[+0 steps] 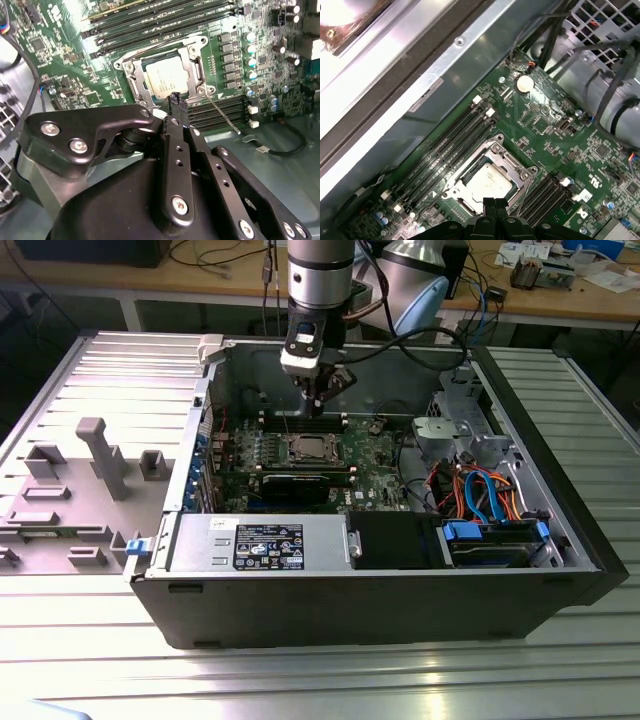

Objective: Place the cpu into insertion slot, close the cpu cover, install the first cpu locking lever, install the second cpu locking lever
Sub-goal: 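Install the first cpu locking lever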

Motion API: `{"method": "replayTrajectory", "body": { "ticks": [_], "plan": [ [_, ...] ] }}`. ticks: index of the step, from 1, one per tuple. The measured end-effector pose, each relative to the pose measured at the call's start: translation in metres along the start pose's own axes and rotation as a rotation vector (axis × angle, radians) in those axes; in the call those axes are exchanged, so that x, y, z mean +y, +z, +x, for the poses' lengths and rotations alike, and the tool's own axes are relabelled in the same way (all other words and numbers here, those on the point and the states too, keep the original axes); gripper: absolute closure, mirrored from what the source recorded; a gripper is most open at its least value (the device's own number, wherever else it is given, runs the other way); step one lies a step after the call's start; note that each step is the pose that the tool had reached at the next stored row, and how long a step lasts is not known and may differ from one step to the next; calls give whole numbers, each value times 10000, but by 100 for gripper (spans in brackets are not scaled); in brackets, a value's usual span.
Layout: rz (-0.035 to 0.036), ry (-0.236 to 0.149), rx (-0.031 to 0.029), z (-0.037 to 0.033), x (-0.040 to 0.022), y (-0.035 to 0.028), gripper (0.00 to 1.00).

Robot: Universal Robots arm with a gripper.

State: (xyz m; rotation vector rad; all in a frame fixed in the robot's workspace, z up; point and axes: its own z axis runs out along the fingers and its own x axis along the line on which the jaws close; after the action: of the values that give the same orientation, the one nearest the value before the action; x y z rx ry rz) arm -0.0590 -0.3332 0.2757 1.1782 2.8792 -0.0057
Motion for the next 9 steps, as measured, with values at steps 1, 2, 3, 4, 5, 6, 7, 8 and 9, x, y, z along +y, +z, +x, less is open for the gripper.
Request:
{"method": "replayTrajectory", "body": {
  "ticks": [1,2,3,4,5,6,7,8,9],
  "plan": [
    [-4,-132,1,0,0,0,89],
    [-8,-267,2,0,0,0,89],
    [-11,-398,3,0,0,0,89],
    [-15,-533,4,0,0,0,89],
    [-23,-784,6,0,0,0,89],
    [-30,-1010,8,0,0,1,89],
    [-34,-1147,10,0,0,1,89],
    [-42,-1400,12,0,0,1,89],
    [-49,-1643,14,0,0,2,89]
  ]
}}
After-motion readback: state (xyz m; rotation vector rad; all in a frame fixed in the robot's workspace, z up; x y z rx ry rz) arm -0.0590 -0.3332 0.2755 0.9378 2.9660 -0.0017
